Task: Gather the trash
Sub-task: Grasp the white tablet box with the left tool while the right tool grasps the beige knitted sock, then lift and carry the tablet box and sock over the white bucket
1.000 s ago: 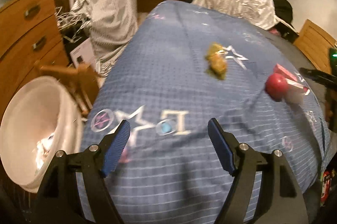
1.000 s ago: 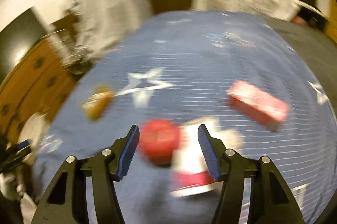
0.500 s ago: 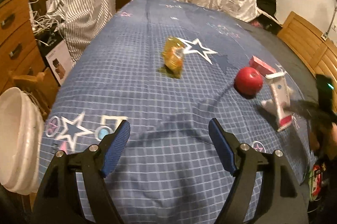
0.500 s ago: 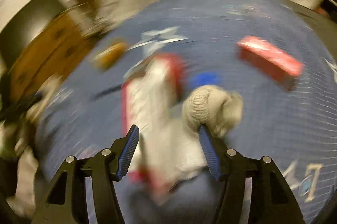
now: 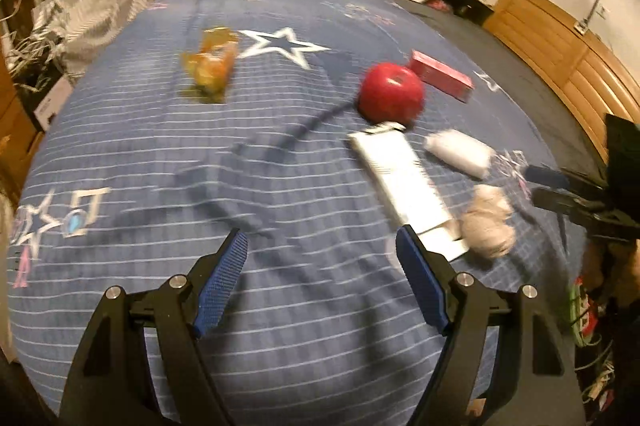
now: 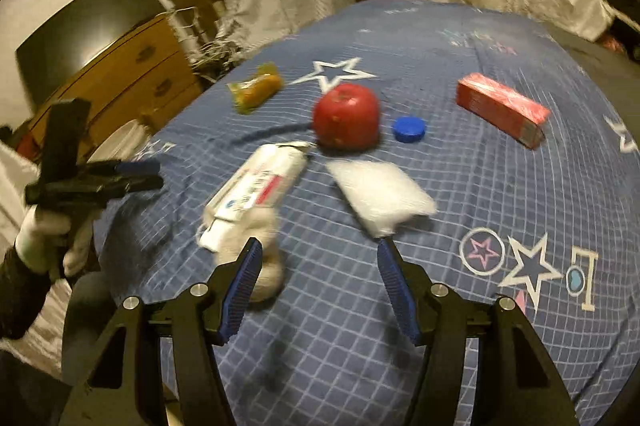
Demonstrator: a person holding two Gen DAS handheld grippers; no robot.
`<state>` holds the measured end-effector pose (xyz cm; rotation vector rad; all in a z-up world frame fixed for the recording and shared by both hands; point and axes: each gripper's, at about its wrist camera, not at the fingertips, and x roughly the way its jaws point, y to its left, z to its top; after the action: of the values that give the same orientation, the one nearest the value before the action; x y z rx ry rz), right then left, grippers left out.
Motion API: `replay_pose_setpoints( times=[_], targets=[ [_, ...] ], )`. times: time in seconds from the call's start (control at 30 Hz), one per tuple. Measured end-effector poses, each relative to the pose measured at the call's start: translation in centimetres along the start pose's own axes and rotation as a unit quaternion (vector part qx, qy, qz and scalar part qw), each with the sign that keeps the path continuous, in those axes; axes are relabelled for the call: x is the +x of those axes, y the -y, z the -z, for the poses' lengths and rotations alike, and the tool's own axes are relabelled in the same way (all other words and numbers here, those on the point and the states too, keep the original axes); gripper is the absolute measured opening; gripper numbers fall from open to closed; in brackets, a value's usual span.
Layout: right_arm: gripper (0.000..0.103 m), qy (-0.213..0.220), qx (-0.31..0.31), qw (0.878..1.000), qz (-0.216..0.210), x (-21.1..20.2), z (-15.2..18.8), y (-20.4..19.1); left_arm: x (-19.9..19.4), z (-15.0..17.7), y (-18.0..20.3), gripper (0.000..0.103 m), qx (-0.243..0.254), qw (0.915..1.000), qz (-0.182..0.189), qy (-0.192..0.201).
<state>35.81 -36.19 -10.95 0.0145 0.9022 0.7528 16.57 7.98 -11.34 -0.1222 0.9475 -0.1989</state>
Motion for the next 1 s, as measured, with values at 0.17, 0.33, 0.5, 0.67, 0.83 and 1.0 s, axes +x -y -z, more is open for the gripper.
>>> replay_pose_setpoints(
  times=[0.17,0.33,0.5,0.67,0.83,1.0],
  targets=[
    [0.061,-0.014,-0.002,0.998,-0.055,2.6,0.9,-2.3,1.7,-0.9,2.7,0.074,0.008,0.9999,0.009,-0.003],
    [0.068,-0.014,0.009,0.998,-0.062,5.8,0.9,-4.3,3.4,-1.6,2.3,0.074,-0.015,0.9998,0.004,-0.012],
    [0.042,0.004,0.035,0.999,-0.029,6.3,1.3,-3.9,4.3,-2.2,3.4,0.074,-0.018,0.9996,0.011,-0.018],
    [0.042,0.049,0.045,0.997,0.049,3.0,2.5,-2.1,5.6,-2.9,5.5,0.083,-0.008,0.9996,0.019,-0.018],
    [0.042,0.04,0.04,0.993,0.101,3.2,3.8,-1.5,9.1,-3.3,6.4,0.083,-0.016,0.999,-0.011,-0.041],
    [0.042,0.046,0.026,0.991,0.123,4.0,4.0,-2.0,9.7,-3.4,6.9,0.058,-0.003,0.9981,-0.057,-0.025]
  ],
)
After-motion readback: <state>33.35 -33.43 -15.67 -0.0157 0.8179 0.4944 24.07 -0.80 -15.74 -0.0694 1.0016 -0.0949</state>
